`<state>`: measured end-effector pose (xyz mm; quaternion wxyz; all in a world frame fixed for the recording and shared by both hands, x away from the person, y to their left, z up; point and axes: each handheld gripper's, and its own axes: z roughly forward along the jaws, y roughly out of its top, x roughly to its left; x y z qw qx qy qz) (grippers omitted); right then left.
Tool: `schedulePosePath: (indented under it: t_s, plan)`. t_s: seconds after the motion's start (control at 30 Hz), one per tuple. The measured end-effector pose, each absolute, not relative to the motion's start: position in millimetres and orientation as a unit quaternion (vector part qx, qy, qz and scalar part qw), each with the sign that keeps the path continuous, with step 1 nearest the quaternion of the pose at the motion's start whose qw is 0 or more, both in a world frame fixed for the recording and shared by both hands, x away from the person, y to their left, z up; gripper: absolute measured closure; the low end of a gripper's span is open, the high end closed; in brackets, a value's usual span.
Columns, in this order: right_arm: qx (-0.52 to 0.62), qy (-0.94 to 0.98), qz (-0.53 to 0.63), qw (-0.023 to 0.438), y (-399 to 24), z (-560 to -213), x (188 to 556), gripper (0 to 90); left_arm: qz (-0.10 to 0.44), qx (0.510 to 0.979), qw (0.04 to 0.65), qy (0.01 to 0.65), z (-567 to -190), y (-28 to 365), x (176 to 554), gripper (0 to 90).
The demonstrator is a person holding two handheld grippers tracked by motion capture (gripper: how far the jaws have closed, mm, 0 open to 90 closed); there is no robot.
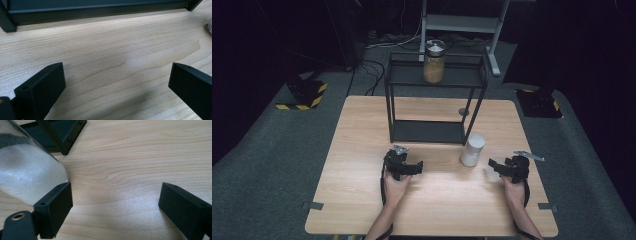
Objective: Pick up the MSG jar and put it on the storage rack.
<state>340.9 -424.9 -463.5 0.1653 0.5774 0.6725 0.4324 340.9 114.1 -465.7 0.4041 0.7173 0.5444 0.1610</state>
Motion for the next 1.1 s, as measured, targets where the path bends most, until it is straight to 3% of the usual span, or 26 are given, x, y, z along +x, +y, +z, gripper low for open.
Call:
schedulePosePath:
  t_s: [0.37,1.1]
  plan:
    - [0.555,0.701,0.416,0.166,-421.4,-458.9,343.6,4.4,0.158,0.715,0.407,0.545,-466.3,115.6,340.9,0.9]
    - [0.502,0.747,0.403,0.163,-417.8,-455.2,335.6,4.7,0.158,0.715,0.408,0.546,-466.4,115.9,340.8,1.0]
